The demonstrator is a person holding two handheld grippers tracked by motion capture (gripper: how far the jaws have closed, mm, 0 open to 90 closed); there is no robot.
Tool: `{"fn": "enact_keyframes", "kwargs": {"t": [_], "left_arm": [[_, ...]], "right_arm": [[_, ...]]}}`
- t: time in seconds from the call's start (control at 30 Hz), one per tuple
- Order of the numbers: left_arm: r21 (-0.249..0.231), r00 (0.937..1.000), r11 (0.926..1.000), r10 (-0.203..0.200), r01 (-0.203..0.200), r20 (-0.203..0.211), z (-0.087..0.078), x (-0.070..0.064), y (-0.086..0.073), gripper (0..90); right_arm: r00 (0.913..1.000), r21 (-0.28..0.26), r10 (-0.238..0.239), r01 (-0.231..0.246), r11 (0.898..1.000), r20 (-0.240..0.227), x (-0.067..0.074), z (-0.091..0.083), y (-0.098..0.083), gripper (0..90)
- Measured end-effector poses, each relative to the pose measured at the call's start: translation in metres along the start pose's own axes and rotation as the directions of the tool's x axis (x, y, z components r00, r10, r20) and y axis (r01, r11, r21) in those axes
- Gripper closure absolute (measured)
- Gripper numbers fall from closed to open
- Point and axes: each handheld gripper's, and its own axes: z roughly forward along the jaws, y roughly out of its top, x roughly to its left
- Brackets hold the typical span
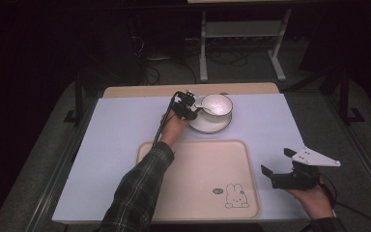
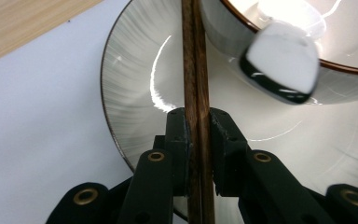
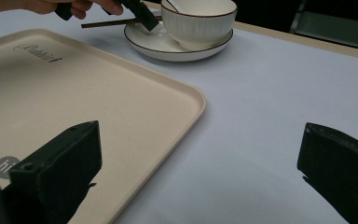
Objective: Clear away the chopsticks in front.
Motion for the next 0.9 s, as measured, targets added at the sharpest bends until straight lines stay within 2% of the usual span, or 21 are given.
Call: {"fn": "enact_keyframes", "kwargs": {"t": [0.07,0.2,0.33,0.43,0.53,0.67,0.9], "left_arm": [[0.001,1.0000,1.0000,0.006,-0.006,-0.002,-0.001,0.002,0.000,77.8],[-0.005,1.0000,1.0000,0.007,-0.007,-0.004,-0.006,0.003,-0.002,68.9],[-0.020,0.9999,0.9998,0.007,-0.007,0.009,-0.020,0.006,-0.007,61.9],[-0.041,0.9998,0.9991,0.000,0.000,0.020,-0.034,0.011,-0.013,61.3],[-0.063,0.9992,0.9980,-0.007,0.009,0.039,-0.046,0.018,-0.020,63.7],[-0.080,0.9970,0.9967,-0.011,0.017,0.077,-0.054,0.027,-0.029,72.1],[-0.087,0.9933,0.9955,-0.028,0.038,0.112,-0.049,0.030,-0.033,76.3]], "right_arm": [[1.0000,0.000,0.000,0.000,1.000,0.001,0.000,0.000,0.000,0.0],[1.0000,0.001,-0.001,0.001,1.000,0.001,0.000,0.000,0.000,0.0],[1.0000,0.004,0.000,0.000,1.000,0.002,0.000,-0.001,-0.001,0.0],[1.0000,0.006,-0.001,0.001,1.000,0.002,0.000,0.000,-0.001,0.0],[1.0000,0.004,-0.005,0.005,1.000,0.001,0.001,0.000,-0.001,0.0],[1.0000,0.009,-0.007,0.007,1.000,-0.001,0.002,0.002,0.000,0.0],[1.0000,0.014,-0.005,0.005,1.000,0.002,0.002,0.003,0.000,0.0]]}}
